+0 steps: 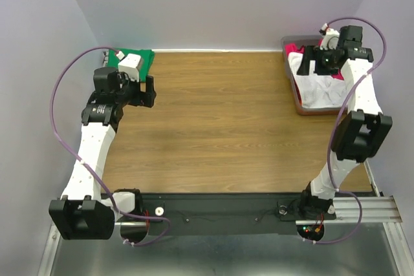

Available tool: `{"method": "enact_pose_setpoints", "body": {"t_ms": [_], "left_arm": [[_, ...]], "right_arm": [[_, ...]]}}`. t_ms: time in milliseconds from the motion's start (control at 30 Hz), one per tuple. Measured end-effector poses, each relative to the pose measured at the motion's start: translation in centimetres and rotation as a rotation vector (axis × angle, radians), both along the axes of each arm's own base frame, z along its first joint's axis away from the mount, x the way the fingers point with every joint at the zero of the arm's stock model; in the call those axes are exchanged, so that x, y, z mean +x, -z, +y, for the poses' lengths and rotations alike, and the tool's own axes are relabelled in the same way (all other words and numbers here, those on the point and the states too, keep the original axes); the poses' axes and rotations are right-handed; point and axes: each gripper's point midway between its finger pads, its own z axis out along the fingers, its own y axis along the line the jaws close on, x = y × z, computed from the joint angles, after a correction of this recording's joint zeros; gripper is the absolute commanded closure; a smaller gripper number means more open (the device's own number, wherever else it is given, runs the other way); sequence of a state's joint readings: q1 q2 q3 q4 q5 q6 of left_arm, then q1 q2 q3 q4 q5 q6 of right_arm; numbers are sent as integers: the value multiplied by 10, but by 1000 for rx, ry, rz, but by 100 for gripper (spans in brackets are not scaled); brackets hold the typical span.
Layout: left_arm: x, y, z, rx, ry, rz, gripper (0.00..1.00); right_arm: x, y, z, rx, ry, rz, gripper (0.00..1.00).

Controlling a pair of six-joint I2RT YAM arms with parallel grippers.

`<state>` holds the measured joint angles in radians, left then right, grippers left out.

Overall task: Fold and stack the t-shirts
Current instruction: Grab the tshirt from the pile

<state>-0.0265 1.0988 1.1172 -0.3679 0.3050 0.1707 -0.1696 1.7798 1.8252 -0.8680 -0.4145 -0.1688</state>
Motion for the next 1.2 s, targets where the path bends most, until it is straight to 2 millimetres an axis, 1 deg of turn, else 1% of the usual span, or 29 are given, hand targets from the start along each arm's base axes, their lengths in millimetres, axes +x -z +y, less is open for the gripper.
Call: {"method": "enact_pose_setpoints", "body": {"t_ms": [33, 67, 100, 133, 167, 200, 233, 300, 367, 400, 467, 500, 567, 600, 700, 733, 800, 933, 967, 1000, 1067, 1100, 1133, 1167, 1200], "left_arm": [[2, 4, 0, 0, 0, 11, 1], [3, 7, 0, 1, -1, 21, 1], [5, 11, 0, 2, -2, 33, 1], [7, 14, 0, 3, -3, 44, 1], [8, 16, 1, 4, -4, 50, 1], [8, 18, 1, 4, -6, 56, 1], [8, 19, 1, 4, -6, 56, 1], [9, 19, 1, 4, -6, 56, 1], [9, 18, 1, 4, -6, 54, 1], [9, 18, 1, 5, -7, 54, 1], [9, 18, 2, 6, -9, 54, 1], [9, 19, 2, 8, -13, 54, 1], [9, 19, 3, 10, -16, 54, 1], [10, 19, 4, 13, -20, 54, 1], [10, 19, 4, 15, -24, 54, 1], [10, 19, 5, 16, -24, 54, 1], [10, 19, 5, 16, -25, 54, 1], [10, 19, 4, 15, -23, 54, 1], [10, 19, 4, 14, -22, 54, 1], [10, 19, 4, 14, -21, 54, 1], [10, 19, 4, 13, -21, 53, 1], [10, 19, 4, 13, -21, 53, 1], [10, 19, 4, 13, -21, 53, 1], [10, 19, 4, 13, -21, 53, 1], [10, 18, 3, 11, -18, 54, 1]], "right_arm": [[8, 13, -17, -17, 39, 29, 3], [12, 24, -31, -25, 69, 53, 5], [16, 35, -44, -38, 100, 79, 9], [19, 52, -60, -53, 136, 119, 11], [21, 64, -71, -62, 162, 147, 12], [22, 75, -79, -68, 180, 174, 17], [22, 88, -86, -75, 197, 203, 19], [20, 109, -94, -81, 218, 260, 22], [18, 124, -98, -85, 228, 300, 30], [17, 130, -99, -87, 231, 315, 40], [17, 136, -100, -91, 235, 328, 49], [17, 138, -100, -90, 240, 334, 60], [19, 140, -101, -89, 247, 337, 71], [20, 140, -102, -90, 252, 338, 82], [20, 140, -104, -94, 260, 338, 97], [19, 139, -105, -96, 265, 338, 99], [19, 135, -107, -103, 271, 332, 99], [15, 106, -114, -130, 286, 274, 99], [14, 90, -116, -142, 291, 240, 99], [13, 81, -118, -147, 293, 220, 99], [9, 50, -122, -165, 301, 156, 100], [8, 29, -124, -175, 308, 110, 99], [9, 16, -124, -180, 307, 77, 99], [9, -7, -124, -184, 305, 20, 99], [9, -26, -123, -188, 302, -23, 99]]}}
